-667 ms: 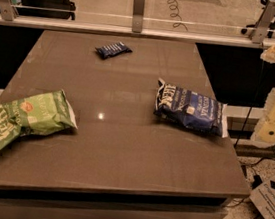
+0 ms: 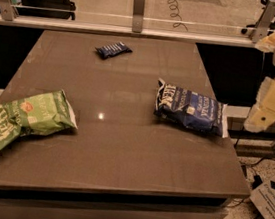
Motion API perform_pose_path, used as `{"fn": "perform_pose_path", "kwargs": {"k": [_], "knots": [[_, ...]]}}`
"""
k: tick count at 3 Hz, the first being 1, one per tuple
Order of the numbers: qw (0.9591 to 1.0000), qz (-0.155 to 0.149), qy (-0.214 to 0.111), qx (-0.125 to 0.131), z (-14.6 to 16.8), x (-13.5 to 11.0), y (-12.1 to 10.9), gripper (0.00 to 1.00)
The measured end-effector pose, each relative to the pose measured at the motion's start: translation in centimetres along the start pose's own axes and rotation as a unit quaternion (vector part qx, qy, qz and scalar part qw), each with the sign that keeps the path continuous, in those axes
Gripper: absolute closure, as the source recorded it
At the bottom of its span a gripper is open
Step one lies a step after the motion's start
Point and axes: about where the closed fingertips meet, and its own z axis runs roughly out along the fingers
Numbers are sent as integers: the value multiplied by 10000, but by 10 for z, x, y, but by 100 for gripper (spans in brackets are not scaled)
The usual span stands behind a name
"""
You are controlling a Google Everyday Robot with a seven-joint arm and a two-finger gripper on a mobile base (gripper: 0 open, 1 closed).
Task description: Pick rxbar blueberry
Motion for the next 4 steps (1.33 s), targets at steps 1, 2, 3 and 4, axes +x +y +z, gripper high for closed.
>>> {"fn": "perform_pose_path", "kwargs": {"k": [1,2,3,4], "knots": [[9985,-156,-478,224,26,-16,-49,0],[9944,-214,-975,336,50,-42,-91,0],[9891,-143,-1428,337,83,-77,-130,0],[9850,-46,-1707,230,117,-107,-155,0]]}}
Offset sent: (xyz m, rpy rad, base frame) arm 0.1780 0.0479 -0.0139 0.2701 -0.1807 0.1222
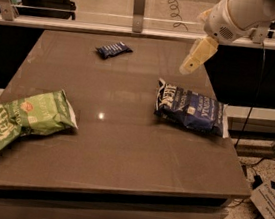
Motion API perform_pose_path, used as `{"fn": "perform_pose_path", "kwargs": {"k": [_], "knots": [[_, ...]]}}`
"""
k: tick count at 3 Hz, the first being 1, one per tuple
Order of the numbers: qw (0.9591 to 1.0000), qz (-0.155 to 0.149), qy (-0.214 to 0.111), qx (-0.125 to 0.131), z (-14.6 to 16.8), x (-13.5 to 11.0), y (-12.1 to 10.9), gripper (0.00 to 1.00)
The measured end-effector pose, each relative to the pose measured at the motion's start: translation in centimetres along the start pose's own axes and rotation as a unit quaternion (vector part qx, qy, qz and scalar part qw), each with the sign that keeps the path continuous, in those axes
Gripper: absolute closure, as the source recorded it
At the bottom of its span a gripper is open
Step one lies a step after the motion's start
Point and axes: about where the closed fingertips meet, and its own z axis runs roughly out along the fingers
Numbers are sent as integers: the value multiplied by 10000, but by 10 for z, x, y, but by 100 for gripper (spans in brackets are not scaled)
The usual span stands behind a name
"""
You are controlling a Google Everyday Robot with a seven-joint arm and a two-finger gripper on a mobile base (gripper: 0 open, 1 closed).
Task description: Pick rxbar blueberry
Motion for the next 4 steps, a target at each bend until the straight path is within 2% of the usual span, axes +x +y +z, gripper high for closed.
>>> {"fn": "perform_pose_path", "kwargs": {"k": [1,2,3,4], "knots": [[9989,269,-324,-187,46,-16,-9,0],[9942,537,-777,-513,74,-45,3,0],[9942,537,-777,-514,74,-45,3,0],[9892,680,-1144,-611,92,-54,1,0]]}}
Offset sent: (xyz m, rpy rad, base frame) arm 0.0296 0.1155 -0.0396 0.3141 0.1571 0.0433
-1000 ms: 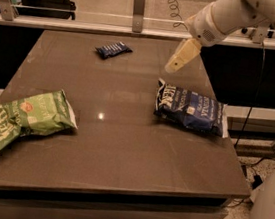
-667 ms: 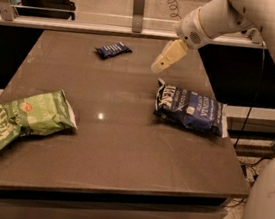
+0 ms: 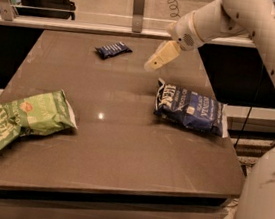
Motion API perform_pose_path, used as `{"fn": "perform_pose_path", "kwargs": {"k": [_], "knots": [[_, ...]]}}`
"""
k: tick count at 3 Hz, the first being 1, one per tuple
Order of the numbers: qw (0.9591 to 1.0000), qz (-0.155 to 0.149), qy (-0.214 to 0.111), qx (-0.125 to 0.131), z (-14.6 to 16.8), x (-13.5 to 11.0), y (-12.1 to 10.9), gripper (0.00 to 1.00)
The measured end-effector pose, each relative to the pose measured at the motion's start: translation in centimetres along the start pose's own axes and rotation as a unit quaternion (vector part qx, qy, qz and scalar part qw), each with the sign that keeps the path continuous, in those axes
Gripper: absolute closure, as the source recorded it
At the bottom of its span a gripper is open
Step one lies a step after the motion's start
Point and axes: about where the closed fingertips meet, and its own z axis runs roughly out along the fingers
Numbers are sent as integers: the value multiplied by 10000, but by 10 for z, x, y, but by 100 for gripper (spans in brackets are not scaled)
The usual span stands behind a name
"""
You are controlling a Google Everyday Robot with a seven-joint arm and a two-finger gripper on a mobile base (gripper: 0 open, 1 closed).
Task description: Pick rxbar blueberry
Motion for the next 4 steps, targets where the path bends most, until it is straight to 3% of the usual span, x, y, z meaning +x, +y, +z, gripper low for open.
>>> {"fn": "perform_pose_path", "kwargs": {"k": [2,3,4], "knots": [[9952,298,-902,-247,76,-36,-27,0],[9943,296,-956,-360,113,-51,-34,0],[9956,289,-805,-383,144,-53,-42,0]]}}
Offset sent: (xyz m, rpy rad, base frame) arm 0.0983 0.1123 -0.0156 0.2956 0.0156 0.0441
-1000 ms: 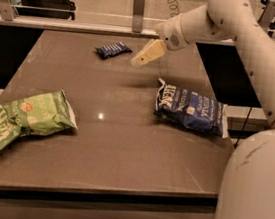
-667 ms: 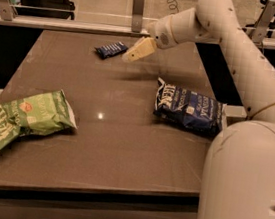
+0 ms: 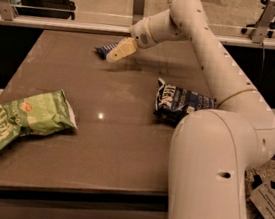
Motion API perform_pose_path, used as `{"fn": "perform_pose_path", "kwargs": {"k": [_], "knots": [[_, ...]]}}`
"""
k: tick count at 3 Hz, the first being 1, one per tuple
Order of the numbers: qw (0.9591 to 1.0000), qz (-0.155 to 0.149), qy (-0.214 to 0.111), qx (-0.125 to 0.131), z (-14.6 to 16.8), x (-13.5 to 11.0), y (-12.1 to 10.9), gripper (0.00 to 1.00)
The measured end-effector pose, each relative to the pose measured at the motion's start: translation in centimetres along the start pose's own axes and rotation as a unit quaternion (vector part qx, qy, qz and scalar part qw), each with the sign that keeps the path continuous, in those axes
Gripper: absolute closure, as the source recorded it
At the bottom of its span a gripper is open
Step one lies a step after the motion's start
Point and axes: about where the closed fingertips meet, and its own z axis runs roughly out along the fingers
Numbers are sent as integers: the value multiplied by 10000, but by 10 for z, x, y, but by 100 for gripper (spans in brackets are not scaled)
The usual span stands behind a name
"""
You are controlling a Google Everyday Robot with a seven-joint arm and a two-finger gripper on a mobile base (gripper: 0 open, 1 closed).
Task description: Pick rxbar blueberry
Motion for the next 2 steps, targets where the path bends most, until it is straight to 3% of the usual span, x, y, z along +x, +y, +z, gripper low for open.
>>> {"fn": "perform_pose_path", "kwargs": {"k": [1,2], "knots": [[9998,17,187,16,18,7,-6,0],[9993,31,380,58,27,16,-10,17]]}}
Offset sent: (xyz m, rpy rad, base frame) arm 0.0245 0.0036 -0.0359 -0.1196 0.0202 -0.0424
